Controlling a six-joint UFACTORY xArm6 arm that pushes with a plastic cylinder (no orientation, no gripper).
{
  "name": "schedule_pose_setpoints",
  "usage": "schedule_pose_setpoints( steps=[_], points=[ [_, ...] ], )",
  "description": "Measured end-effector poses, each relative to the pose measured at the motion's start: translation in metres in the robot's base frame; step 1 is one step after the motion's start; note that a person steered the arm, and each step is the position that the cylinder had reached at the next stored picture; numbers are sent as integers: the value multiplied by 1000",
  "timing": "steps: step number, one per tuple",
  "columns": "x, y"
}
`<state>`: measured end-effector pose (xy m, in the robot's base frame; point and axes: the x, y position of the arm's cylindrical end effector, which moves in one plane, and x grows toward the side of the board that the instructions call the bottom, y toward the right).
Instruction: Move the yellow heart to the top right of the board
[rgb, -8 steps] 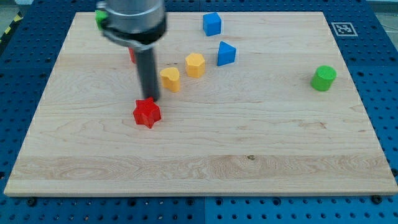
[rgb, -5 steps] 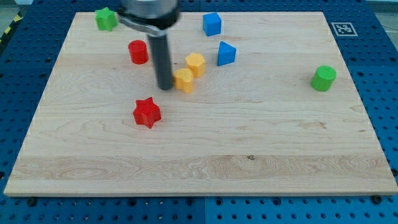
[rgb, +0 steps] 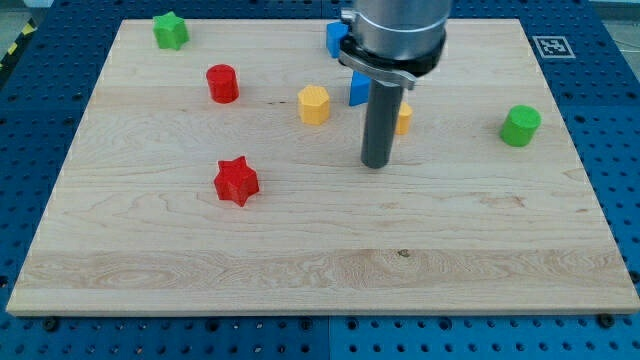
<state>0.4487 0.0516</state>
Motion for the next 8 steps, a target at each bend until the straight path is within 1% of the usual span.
schedule_pose_setpoints(
  steps=[1,2,3,4,5,6,7,8],
  points=[
    [-25,0],
    [-33,35],
    [-51,68],
    [-99,70],
    [-110,70],
    [-96,69],
    [-100,52],
    [-114,38]
  ],
)
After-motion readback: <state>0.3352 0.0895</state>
